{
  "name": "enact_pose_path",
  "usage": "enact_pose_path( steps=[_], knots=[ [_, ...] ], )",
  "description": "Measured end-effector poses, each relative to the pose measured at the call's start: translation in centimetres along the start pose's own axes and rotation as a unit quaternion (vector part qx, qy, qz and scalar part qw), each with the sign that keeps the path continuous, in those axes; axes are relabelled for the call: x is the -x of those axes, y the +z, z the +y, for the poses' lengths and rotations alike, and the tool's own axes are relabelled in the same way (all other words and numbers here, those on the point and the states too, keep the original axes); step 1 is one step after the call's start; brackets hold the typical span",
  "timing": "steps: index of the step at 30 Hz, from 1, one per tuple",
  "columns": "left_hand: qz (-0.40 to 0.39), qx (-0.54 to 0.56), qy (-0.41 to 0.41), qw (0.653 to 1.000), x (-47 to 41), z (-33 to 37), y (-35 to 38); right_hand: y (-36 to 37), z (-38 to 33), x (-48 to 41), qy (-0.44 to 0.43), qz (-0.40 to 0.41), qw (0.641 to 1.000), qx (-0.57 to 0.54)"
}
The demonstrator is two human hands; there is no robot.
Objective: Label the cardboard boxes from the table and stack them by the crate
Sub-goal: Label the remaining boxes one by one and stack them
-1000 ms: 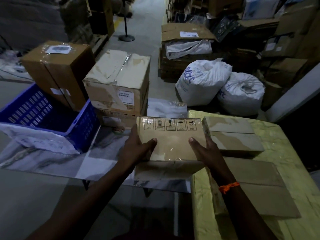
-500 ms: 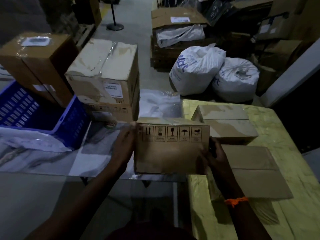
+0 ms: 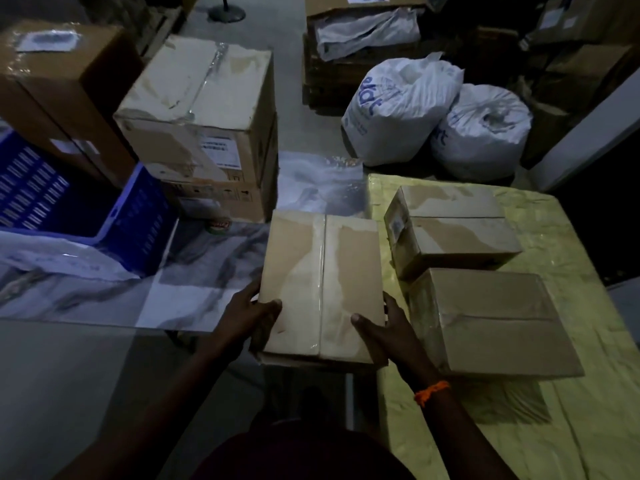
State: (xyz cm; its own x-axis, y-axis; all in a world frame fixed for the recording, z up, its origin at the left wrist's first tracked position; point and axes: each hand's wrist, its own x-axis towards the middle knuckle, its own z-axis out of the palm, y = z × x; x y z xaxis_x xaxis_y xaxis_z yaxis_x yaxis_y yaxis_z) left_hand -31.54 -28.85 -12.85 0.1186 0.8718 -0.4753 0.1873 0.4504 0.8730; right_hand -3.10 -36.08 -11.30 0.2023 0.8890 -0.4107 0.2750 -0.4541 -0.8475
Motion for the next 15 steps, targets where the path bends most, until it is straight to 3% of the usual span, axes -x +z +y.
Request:
enact_pose_path(
  steps=[11, 15],
  knots=[
    [0.047, -0.124, 0.057, 0.989, -3.1, 2.8, 0.4, -1.0, -1.2, -6.0, -0.005, 0.073, 0.997, 0.0],
    [0.031, -0.09, 0.035, 0.995, -4.2, 5.8, 1.8, -0.9, -3.4, -9.1, 0.001, 0.036, 0.999, -0.029]
  ],
)
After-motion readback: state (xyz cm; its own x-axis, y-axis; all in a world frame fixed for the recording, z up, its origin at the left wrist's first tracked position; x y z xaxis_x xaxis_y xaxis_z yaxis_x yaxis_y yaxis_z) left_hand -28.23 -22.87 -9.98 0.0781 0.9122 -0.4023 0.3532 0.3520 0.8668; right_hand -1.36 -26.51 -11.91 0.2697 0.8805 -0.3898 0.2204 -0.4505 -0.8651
